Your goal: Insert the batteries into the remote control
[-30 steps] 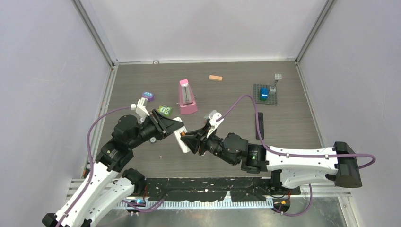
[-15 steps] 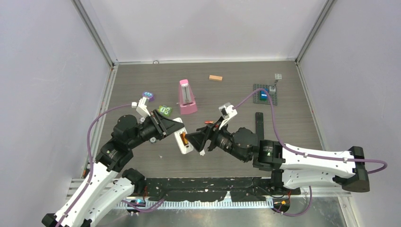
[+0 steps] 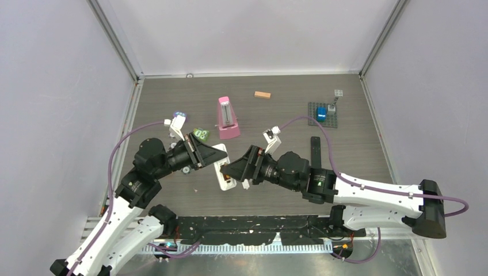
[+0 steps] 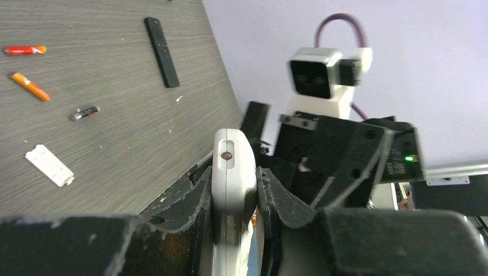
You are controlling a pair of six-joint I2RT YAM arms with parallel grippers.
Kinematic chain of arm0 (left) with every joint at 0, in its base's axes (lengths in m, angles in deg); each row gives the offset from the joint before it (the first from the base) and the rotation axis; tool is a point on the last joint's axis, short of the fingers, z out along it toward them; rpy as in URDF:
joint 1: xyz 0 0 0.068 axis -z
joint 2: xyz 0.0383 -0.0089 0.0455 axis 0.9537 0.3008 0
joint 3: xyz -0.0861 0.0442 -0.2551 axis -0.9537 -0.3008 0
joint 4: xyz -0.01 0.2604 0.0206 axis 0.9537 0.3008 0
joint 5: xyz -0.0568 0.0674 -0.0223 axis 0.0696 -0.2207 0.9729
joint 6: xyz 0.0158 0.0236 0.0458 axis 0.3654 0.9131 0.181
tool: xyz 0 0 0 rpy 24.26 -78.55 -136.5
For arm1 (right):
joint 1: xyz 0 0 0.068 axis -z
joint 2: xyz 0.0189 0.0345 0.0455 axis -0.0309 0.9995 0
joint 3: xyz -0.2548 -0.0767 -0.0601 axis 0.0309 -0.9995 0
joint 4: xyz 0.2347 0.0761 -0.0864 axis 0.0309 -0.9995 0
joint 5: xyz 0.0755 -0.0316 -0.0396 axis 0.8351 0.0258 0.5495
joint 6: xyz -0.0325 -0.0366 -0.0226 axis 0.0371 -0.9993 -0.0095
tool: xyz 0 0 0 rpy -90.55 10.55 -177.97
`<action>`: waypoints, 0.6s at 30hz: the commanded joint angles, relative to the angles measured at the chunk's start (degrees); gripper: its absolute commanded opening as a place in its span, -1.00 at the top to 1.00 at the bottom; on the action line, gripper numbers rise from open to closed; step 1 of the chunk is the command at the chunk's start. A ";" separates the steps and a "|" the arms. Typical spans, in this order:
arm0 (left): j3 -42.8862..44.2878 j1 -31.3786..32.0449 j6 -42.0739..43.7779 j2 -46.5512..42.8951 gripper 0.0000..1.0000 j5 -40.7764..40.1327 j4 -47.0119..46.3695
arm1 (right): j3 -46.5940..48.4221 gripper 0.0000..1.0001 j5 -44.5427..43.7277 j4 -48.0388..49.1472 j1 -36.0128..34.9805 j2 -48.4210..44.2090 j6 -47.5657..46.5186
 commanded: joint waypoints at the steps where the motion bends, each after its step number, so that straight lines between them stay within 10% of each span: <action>1: -0.58 0.04 -3.42 0.30 1.00 4.80 -9.43 | -3.96 -0.82 4.51 10.98 0.87 -0.03 11.75; 18: -1.78 0.08 -3.37 0.41 1.00 6.43 -12.36 | -10.18 -0.76 2.25 18.52 2.43 -3.29 20.27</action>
